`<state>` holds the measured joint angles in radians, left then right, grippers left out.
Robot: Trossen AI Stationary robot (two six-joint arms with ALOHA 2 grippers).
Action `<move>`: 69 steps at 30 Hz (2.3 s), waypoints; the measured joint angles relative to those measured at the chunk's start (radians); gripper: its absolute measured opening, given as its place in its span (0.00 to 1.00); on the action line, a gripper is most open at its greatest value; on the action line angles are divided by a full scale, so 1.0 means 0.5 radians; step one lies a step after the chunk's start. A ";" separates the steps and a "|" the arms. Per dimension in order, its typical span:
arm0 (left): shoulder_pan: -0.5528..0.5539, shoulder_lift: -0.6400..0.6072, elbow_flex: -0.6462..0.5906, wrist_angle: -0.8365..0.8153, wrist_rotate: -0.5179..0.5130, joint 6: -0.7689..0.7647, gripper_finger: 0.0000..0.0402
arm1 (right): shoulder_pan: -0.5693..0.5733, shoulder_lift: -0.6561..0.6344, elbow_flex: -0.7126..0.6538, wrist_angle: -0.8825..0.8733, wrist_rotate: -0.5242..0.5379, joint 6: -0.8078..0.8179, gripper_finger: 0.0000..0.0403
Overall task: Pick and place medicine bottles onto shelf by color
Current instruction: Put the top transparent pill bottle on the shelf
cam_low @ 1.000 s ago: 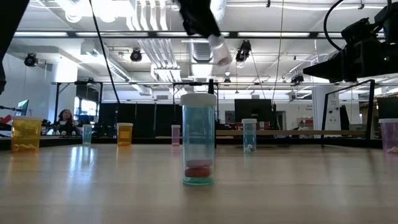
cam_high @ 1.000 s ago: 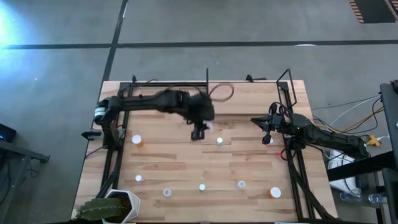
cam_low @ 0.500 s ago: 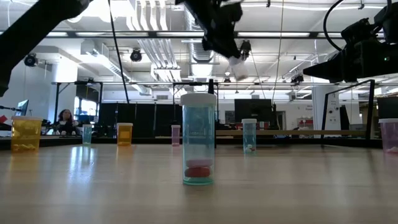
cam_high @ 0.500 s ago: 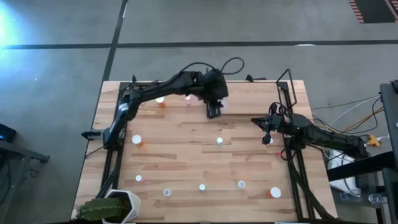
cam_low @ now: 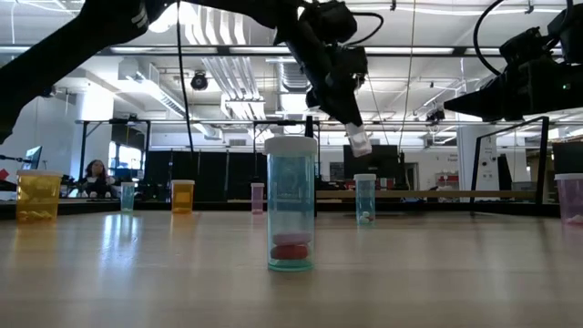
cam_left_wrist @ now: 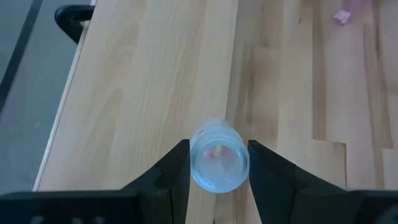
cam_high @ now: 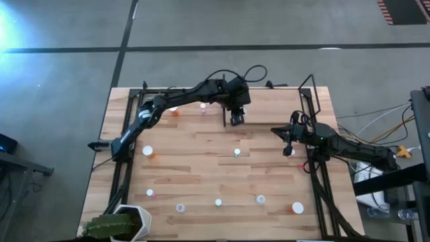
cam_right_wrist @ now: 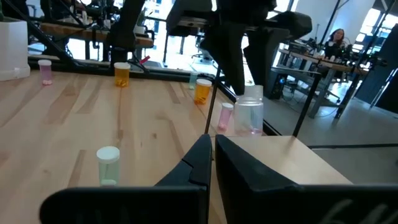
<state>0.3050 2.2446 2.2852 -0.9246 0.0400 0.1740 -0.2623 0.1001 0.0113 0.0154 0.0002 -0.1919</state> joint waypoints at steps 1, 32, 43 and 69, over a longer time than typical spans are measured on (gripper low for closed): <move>-0.002 0.004 0.000 0.005 -0.016 0.016 0.28 | 0.000 0.000 0.000 0.000 0.000 0.001 0.03; 0.020 0.023 -0.230 0.097 -0.031 0.378 0.28 | 0.000 0.000 0.000 -0.005 0.000 0.000 0.03; 0.033 0.028 -0.332 0.193 -0.033 0.412 0.28 | 0.000 0.000 0.000 -0.005 0.001 -0.001 0.03; 0.033 0.027 -0.330 0.278 -0.062 0.402 0.40 | 0.000 0.000 0.000 -0.005 0.001 0.000 0.03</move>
<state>0.3214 2.2581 2.1201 -0.7856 0.0090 0.3748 -0.2623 0.1001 0.0113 0.0132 0.0006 -0.1917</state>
